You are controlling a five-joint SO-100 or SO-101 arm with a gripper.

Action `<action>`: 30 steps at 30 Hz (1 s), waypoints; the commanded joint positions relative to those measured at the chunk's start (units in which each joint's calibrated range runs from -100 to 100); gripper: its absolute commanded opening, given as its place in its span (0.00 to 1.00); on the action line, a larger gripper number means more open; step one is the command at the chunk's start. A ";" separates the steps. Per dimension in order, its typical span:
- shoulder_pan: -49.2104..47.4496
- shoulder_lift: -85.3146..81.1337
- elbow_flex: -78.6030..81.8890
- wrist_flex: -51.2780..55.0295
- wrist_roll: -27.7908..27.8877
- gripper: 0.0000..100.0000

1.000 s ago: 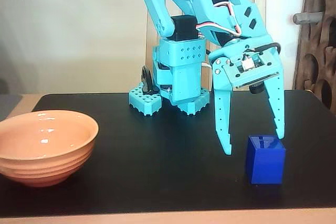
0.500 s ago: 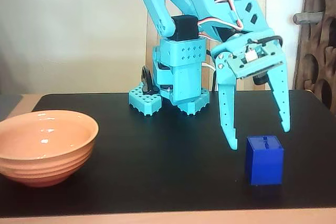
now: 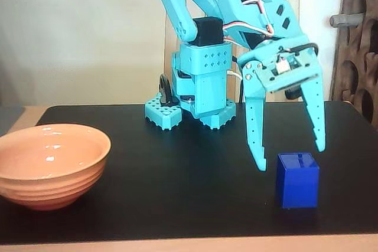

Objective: Place the blue cube in the orange bowl.

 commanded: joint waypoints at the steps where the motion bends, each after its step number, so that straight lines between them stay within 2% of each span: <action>1: -0.10 1.62 -4.57 -1.83 -0.67 0.27; 30: -0.10 12.78 -8.11 -9.58 -0.61 0.27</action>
